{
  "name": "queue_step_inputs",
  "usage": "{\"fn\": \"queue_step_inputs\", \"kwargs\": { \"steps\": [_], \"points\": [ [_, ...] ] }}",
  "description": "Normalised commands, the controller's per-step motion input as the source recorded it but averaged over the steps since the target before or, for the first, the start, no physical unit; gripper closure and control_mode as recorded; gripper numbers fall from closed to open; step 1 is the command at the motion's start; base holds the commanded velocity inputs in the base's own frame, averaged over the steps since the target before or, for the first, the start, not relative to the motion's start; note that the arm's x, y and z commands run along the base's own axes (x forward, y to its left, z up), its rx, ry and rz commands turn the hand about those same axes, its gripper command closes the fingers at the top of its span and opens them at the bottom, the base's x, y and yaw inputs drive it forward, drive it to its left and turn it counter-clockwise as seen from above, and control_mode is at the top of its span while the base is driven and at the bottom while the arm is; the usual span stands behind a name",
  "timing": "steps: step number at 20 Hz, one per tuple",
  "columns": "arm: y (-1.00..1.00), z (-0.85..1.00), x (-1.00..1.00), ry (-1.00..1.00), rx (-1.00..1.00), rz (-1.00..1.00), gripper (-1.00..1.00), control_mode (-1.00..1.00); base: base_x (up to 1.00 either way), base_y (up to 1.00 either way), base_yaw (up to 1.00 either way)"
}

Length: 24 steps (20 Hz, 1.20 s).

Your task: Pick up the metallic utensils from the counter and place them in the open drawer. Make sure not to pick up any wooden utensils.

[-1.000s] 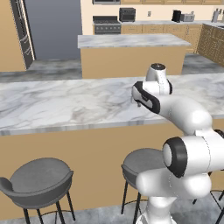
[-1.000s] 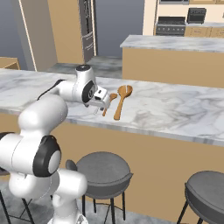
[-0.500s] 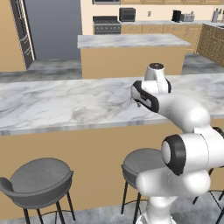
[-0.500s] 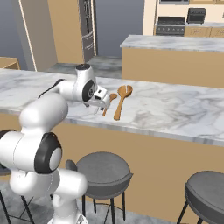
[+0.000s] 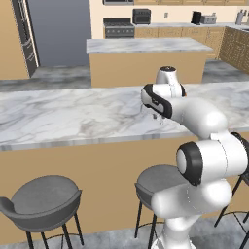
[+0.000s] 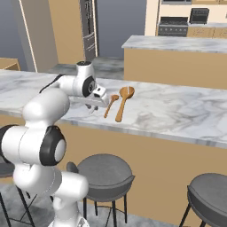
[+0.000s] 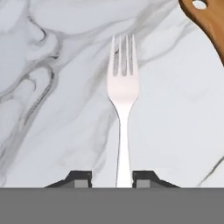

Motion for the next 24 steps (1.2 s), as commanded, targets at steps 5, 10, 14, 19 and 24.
{"fn": "queue_step_inputs", "kwargs": {
  "steps": [5,10,14,19,24],
  "points": [
    [0.79,-0.85,-0.05,0.0,0.01,0.11,1.0,-1.0,0.0,0.0,0.0],
    [0.64,-0.87,0.0,0.0,0.0,0.1,1.0,-1.0,0.0,0.0,0.0],
    [0.17,-0.63,0.0,0.0,0.0,0.1,1.0,-1.0,0.0,0.0,0.0],
    [-0.03,-0.3,-0.09,0.0,0.0,0.05,1.0,-1.0,0.0,0.0,0.0],
    [-0.25,-0.24,-0.26,0.0,0.0,0.0,1.0,-1.0,0.0,0.0,0.0]
  ]
}}
